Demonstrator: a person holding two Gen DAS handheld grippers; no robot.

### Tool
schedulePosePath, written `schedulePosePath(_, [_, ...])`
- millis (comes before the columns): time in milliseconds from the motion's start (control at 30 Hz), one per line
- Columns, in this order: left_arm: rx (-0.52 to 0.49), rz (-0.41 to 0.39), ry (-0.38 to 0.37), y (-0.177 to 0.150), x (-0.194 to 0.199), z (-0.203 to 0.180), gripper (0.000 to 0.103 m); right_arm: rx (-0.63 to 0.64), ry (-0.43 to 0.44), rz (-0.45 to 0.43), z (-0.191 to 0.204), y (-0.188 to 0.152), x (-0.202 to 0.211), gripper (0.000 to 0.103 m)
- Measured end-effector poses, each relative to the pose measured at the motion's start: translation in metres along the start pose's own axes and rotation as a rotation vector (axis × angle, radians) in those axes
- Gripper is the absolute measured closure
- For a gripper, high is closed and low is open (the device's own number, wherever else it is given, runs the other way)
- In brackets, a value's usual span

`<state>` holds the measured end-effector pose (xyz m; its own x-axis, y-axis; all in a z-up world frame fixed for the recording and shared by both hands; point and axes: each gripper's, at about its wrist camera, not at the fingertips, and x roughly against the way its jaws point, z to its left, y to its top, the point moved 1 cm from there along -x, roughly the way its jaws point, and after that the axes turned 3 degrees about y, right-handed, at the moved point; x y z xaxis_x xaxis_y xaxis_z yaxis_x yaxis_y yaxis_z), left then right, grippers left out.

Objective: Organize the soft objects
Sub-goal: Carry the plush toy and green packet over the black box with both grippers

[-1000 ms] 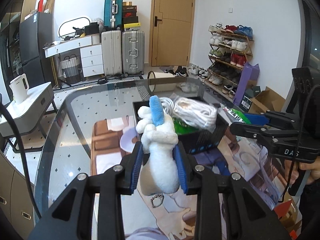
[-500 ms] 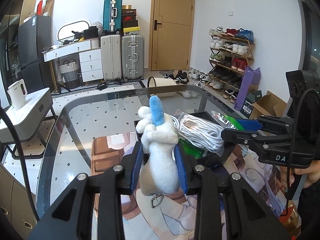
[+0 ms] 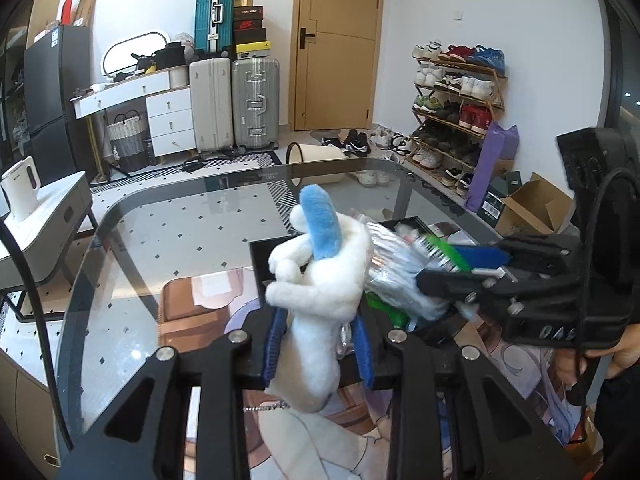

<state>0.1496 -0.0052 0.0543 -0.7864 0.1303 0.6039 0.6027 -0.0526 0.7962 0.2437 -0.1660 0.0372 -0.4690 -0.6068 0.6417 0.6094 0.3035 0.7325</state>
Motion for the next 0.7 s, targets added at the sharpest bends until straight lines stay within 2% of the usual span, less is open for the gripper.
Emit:
schedulePosePath(133, [-0.018,0.006,-0.015,0.0,-0.006,-0.007,0.075,-0.009,0.001,0.024,-0.004,-0.004,-0.012,0.063])
schedulePosePath(400, [-0.022,0.012,-0.034,0.003,-0.01,-0.008,0.079,-0.011,0.001,0.01,-0.008,-0.003,-0.012,0.063])
schedulePosePath(700, [-0.021,-0.038,-0.048,0.013,0.011,-0.007,0.082,-0.013,-0.006,-0.008,-0.012,-0.007,-0.004,0.063])
